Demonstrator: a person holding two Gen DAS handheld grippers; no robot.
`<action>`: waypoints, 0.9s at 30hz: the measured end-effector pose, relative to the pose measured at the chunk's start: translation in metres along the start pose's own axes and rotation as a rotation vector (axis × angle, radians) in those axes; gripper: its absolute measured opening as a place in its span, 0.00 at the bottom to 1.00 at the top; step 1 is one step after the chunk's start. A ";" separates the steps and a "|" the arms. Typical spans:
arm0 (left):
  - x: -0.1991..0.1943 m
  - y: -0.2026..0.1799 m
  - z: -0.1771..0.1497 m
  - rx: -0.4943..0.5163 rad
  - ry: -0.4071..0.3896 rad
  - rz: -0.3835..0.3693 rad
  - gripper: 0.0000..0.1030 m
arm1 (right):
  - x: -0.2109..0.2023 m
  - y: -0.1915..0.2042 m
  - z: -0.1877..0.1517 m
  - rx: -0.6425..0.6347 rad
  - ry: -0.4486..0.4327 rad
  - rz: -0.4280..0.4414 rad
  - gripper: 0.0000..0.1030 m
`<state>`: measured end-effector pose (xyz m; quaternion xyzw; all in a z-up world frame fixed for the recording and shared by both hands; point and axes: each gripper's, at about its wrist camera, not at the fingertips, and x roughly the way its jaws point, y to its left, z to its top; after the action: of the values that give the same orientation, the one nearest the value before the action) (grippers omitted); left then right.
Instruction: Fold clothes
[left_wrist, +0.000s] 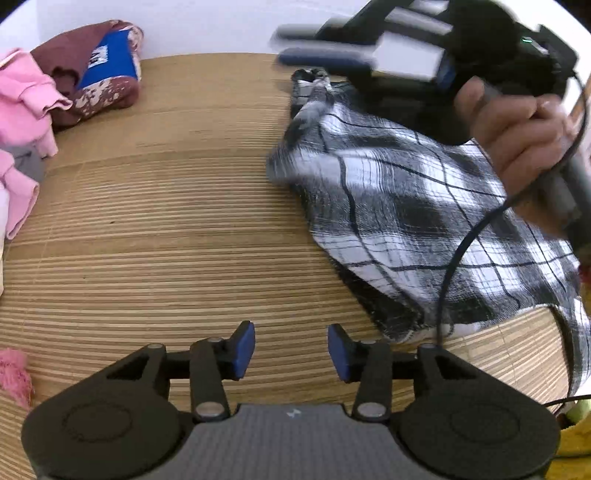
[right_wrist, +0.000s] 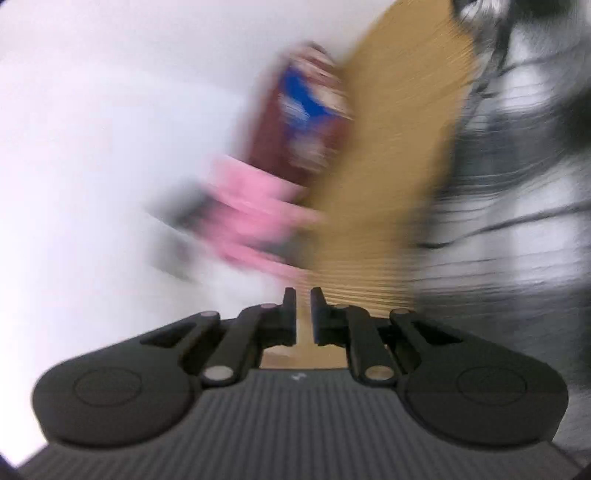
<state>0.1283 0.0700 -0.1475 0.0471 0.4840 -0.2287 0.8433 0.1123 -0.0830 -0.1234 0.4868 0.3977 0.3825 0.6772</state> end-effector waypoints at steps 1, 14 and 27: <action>0.000 0.001 0.000 -0.003 0.000 0.001 0.47 | -0.004 0.006 0.000 -0.033 -0.019 -0.037 0.21; -0.003 0.010 0.019 0.013 -0.034 -0.013 0.59 | -0.019 0.029 -0.148 -0.793 0.408 -0.781 0.35; 0.055 -0.036 0.095 0.073 -0.101 -0.054 0.66 | -0.044 0.034 0.027 -0.561 -0.064 -0.708 0.36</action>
<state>0.2122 -0.0095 -0.1386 0.0530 0.4333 -0.2711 0.8579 0.1150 -0.1246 -0.0774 0.1300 0.3992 0.2051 0.8841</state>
